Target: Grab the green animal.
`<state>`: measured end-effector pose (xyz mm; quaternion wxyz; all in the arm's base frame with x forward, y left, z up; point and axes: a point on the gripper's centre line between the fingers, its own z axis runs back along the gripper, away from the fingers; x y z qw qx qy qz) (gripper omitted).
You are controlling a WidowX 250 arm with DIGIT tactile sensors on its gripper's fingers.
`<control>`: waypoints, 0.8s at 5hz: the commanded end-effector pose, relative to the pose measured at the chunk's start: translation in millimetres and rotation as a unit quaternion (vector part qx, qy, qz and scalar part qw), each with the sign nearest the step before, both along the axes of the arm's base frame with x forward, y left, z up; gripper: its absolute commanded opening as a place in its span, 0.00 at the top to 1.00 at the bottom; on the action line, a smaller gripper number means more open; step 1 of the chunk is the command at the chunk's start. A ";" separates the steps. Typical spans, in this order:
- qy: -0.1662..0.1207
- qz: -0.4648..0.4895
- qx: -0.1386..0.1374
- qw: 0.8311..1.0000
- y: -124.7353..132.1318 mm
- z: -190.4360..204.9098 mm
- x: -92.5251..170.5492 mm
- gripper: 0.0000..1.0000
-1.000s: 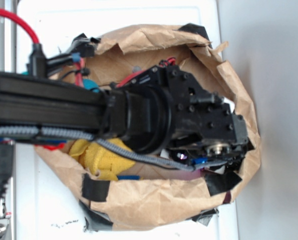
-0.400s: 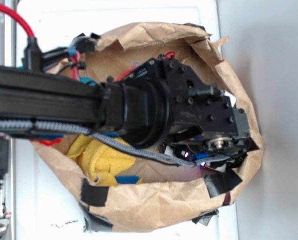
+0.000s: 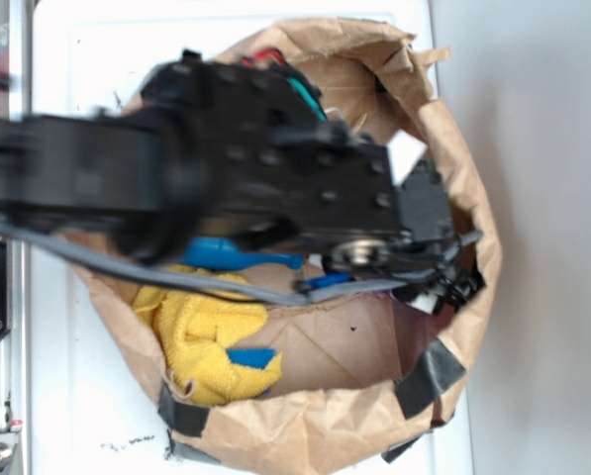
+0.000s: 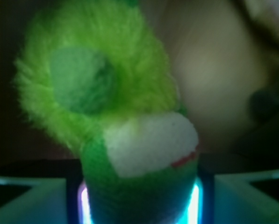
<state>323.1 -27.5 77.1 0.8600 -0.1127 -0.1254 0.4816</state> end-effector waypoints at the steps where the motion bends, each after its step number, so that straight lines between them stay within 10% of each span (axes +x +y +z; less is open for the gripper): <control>1: -0.006 -0.109 0.055 0.992 12.3 76.4 -8.4 1.00; 3: 0.206 -0.328 0.134 0.912 16.6 102.1 -43.2 1.00; 4: 0.192 -0.365 0.117 0.903 25.4 117.6 -59.4 1.00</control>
